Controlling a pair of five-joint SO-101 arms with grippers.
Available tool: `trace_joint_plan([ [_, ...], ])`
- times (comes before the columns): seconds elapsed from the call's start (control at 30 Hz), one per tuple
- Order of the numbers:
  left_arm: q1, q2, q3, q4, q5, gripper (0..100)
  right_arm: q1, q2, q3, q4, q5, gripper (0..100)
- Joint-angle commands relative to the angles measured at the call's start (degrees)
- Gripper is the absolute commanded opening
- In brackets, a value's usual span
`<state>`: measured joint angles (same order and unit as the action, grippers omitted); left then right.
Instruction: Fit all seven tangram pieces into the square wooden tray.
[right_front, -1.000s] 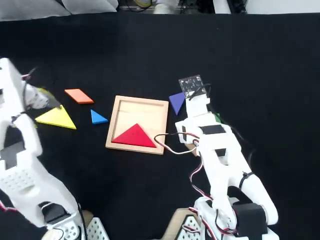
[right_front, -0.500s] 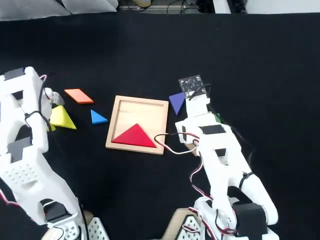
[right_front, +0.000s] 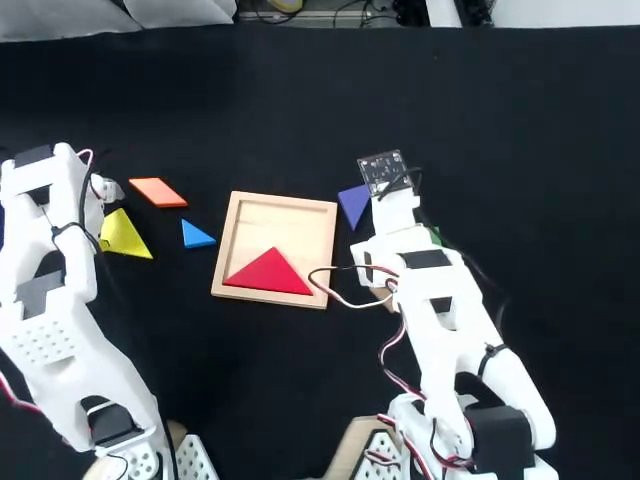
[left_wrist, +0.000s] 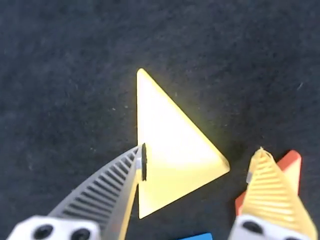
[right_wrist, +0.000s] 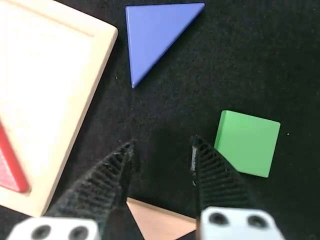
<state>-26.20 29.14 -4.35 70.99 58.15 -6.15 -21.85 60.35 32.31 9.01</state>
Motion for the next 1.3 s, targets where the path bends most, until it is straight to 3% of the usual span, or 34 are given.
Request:
trace_joint_plan([
  [0.0, -0.13, 2.29, -3.03, -0.88, -1.14, 34, -0.53, -2.07, -0.31, -0.70, 0.53, 16.6],
  [0.67, 1.01, 8.88, -7.34, 2.99, -4.57, 33, -0.53, -2.07, -0.31, -0.70, 0.53, 16.6],
  [0.77, 1.10, 10.90, -10.68, 6.68, -4.66, 33, -0.53, -2.07, -0.31, -0.70, 0.53, 16.6],
  [1.03, 1.01, 12.31, -20.70, 19.69, -5.27, 9, -0.44, -2.07, -0.31, -0.88, 0.53, 16.6],
  [1.27, 1.36, 12.22, -25.71, 27.34, -8.79, 3, -0.44, -2.07, -0.31, -0.88, 0.53, 16.6],
])
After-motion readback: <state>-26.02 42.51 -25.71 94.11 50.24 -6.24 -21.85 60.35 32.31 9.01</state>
